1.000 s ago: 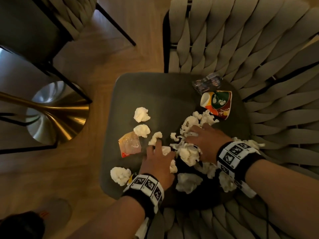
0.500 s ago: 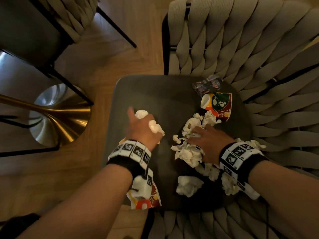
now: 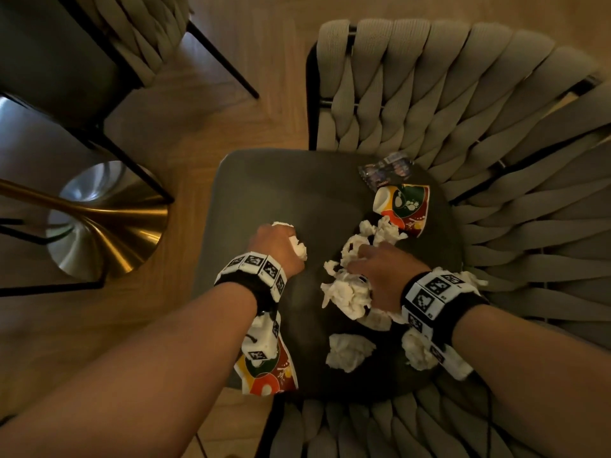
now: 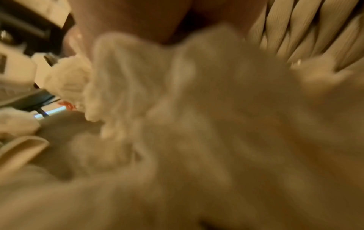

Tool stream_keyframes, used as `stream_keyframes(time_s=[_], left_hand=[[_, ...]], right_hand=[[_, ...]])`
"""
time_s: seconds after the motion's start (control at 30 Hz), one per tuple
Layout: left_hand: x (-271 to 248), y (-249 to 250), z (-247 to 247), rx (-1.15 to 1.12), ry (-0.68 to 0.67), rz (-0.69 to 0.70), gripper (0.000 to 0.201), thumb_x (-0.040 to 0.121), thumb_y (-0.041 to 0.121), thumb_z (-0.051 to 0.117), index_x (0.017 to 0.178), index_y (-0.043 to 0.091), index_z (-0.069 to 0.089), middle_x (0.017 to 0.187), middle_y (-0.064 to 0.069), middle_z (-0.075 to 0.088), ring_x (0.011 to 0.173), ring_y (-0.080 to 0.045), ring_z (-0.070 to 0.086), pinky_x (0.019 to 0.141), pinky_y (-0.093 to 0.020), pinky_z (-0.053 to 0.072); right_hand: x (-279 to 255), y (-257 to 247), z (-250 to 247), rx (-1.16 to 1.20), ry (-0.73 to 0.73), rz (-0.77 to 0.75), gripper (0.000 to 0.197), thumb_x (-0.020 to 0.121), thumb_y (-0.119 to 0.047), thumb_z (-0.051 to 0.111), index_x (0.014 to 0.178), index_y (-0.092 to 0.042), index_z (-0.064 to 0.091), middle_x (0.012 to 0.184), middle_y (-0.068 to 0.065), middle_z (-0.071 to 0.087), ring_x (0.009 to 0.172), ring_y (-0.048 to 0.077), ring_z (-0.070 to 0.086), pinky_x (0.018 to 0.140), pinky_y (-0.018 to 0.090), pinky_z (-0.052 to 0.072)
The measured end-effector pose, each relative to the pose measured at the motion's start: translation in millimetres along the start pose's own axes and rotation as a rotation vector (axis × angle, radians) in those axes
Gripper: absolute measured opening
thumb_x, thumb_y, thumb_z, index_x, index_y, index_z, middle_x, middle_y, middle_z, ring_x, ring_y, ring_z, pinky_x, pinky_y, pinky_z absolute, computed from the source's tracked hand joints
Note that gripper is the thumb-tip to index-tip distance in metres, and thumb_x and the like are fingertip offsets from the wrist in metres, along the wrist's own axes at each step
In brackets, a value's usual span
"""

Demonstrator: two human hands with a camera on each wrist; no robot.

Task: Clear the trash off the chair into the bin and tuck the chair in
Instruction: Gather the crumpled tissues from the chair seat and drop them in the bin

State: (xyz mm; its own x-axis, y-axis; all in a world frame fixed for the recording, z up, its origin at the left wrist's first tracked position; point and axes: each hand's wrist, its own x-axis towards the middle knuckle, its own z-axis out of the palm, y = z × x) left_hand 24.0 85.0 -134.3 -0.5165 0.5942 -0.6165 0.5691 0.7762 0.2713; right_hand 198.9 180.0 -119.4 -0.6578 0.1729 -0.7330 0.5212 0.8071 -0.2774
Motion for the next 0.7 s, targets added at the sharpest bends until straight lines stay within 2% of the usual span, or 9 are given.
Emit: stream_keyframes(time_s=[0.07,0.2,0.27,0.33,0.4,0.5,0.53,0.6,0.7], left_hand=[[-14.3,-1.0,-3.6,-0.055,0.026,0.067,0.023,0.063,0.027,0.076,0.084,0.023,0.068,0.1,-0.003,0.065,0.09,-0.024,0.064,0.08,-0.032,0.055],[-56.1,3.7,-24.6,-0.157,0.02,0.203,0.033,0.063,0.024,0.079,0.094,0.022,0.067,0.105,-0.005,0.062,0.092,-0.019,0.057,0.077,-0.026,0.045],[-79.2,3.1,-43.1,-0.202,0.042,0.243,0.033,0.062,0.026,0.08,0.091,0.027,0.065,0.108,-0.004,0.06,0.096,-0.02,0.056,0.077,-0.028,0.044],[-105.3,-3.1,-64.8,-0.252,0.065,0.259,0.034,0.063,0.026,0.081,0.087,0.033,0.059,0.109,0.001,0.055,0.096,-0.018,0.053,0.076,-0.029,0.043],[-133.4,-19.0,-87.1,-0.316,0.109,0.255,0.035,0.064,0.023,0.083,0.085,0.034,0.057,0.108,0.003,0.052,0.093,-0.014,0.052,0.073,-0.026,0.043],[-181.8,-63.1,-122.0,-0.377,0.204,0.229,0.034,0.063,0.021,0.084,0.082,0.03,0.058,0.103,0.002,0.055,0.088,-0.014,0.053,0.063,-0.017,0.039],[-197.8,-82.8,-133.2,-0.396,0.231,0.223,0.033,0.061,0.018,0.085,0.08,0.028,0.059,0.102,0.0,0.058,0.089,-0.016,0.055,0.065,-0.017,0.04],[-232.3,-127.4,-150.7,-0.443,0.258,0.168,0.033,0.06,0.013,0.085,0.079,0.027,0.06,0.103,-0.003,0.061,0.094,-0.018,0.057,0.074,-0.025,0.045],[-285.7,-203.1,-167.3,-0.533,0.324,0.027,0.035,0.062,0.007,0.084,0.073,0.03,0.059,0.099,0.006,0.057,0.091,-0.012,0.055,0.081,-0.031,0.044]], right_hand=[[-13.9,-1.1,-5.9,0.036,0.054,-0.004,0.06,0.075,-0.016,0.073,0.127,-0.03,0.047,0.127,0.002,0.046,0.113,0.026,0.045,0.09,0.041,0.048],[-51.7,-4.1,-24.6,0.078,0.128,0.015,0.058,0.074,-0.016,0.072,0.126,-0.028,0.05,0.121,0.0,0.051,0.108,0.022,0.049,0.09,0.04,0.049],[-73.9,-8.8,-36.0,0.07,0.186,0.035,0.057,0.074,-0.014,0.07,0.126,-0.027,0.051,0.121,0.001,0.052,0.11,0.024,0.05,0.091,0.04,0.049],[-97.4,-16.5,-50.7,0.068,0.222,0.07,0.059,0.075,-0.01,0.07,0.129,-0.023,0.051,0.127,0.004,0.052,0.118,0.026,0.048,0.098,0.041,0.046],[-120.4,-27.9,-71.2,0.072,0.283,0.063,0.059,0.072,-0.007,0.072,0.127,-0.017,0.055,0.13,0.01,0.054,0.122,0.029,0.048,0.102,0.044,0.043],[-148.3,-58.3,-107.3,0.072,0.411,-0.028,0.05,0.068,-0.007,0.075,0.116,-0.013,0.064,0.119,0.015,0.062,0.113,0.034,0.055,0.097,0.049,0.046],[-155.1,-72.6,-119.5,0.074,0.453,-0.07,0.047,0.067,-0.008,0.075,0.113,-0.013,0.066,0.115,0.015,0.063,0.109,0.035,0.057,0.094,0.051,0.048],[-166.0,-109.7,-140.8,0.078,0.523,-0.176,0.039,0.067,-0.014,0.073,0.106,-0.014,0.068,0.108,0.015,0.066,0.101,0.034,0.061,0.088,0.051,0.052],[-175.0,-181.9,-169.7,0.031,0.615,-0.363,0.027,0.069,-0.023,0.073,0.094,-0.014,0.071,0.093,0.012,0.069,0.085,0.031,0.066,0.074,0.049,0.056]])
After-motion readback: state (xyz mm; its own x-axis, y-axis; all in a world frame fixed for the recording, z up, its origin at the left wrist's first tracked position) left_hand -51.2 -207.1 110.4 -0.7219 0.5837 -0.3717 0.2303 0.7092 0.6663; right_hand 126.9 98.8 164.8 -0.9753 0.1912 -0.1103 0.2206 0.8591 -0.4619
